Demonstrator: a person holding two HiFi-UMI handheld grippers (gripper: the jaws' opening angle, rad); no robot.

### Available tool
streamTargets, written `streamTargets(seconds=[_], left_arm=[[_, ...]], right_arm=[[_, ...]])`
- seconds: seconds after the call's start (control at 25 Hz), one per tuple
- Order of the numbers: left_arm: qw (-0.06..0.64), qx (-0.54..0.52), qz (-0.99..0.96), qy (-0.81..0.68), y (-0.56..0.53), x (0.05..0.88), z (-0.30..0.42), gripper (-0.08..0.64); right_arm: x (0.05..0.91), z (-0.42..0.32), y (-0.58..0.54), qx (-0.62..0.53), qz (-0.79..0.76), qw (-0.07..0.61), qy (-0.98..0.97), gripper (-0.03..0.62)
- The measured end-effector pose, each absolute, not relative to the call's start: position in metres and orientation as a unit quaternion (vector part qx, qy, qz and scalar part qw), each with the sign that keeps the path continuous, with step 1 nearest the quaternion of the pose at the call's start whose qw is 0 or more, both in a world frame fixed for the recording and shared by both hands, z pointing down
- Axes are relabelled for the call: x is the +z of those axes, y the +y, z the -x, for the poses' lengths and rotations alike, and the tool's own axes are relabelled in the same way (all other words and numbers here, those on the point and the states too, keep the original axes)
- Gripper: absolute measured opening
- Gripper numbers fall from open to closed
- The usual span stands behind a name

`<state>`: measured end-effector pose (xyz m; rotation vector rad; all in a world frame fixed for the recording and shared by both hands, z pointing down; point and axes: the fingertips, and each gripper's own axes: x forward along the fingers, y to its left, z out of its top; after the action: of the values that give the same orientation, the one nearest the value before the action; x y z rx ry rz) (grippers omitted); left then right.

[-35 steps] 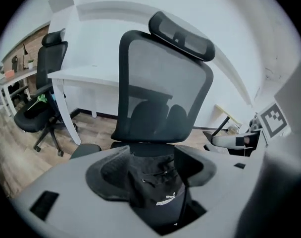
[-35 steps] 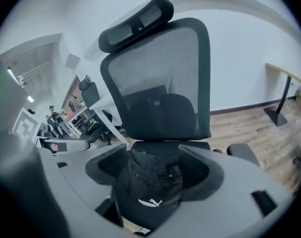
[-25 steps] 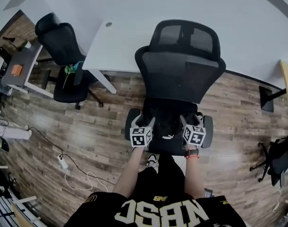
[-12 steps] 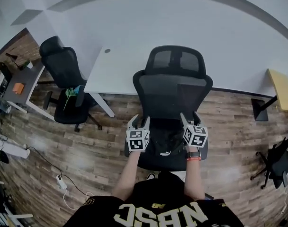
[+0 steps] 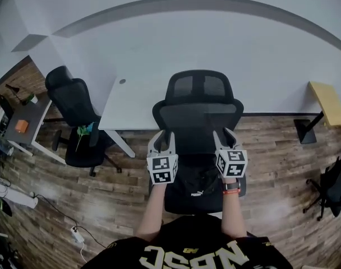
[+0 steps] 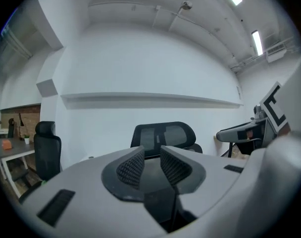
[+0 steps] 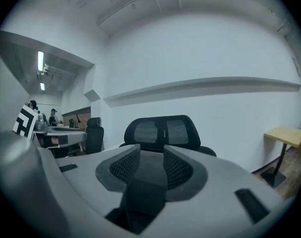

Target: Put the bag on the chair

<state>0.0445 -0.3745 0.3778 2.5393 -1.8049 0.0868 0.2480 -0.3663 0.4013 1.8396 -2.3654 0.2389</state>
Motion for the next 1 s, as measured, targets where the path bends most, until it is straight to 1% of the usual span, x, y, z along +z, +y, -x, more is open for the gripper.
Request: streamTargets(seconds=[0.12, 0.2, 0.56, 0.72, 1.0], left_arm=[[0.001, 0.017, -0.815, -0.580, -0.377, 0.363, -0.048, 0.093], [-0.001, 0.005, -0.815, -0.579, -0.381, 0.356, -0.048, 0.081], [-0.007, -0.013, -0.831, -0.555, -0.392, 0.338, -0.064, 0.035], [-0.006, -0.013, -0.840, -0.543, -0.398, 0.333, -0.070, 0.017], [-0.006, -0.026, -0.842, -0.539, -0.397, 0.329, -0.074, 0.014]], right_arm=[[0.389, -0.248, -0.367, 0.074, -0.610, 0.054, -0.787, 0.135], [0.380, -0.248, -0.369, 0.066, -0.612, 0.047, -0.787, 0.101], [0.354, -0.253, -0.377, 0.049, -0.619, 0.011, -0.784, 0.009], [0.344, -0.253, -0.379, 0.047, -0.617, 0.000, -0.786, 0.008], [0.344, -0.252, -0.378, 0.047, -0.611, -0.002, -0.791, 0.008]])
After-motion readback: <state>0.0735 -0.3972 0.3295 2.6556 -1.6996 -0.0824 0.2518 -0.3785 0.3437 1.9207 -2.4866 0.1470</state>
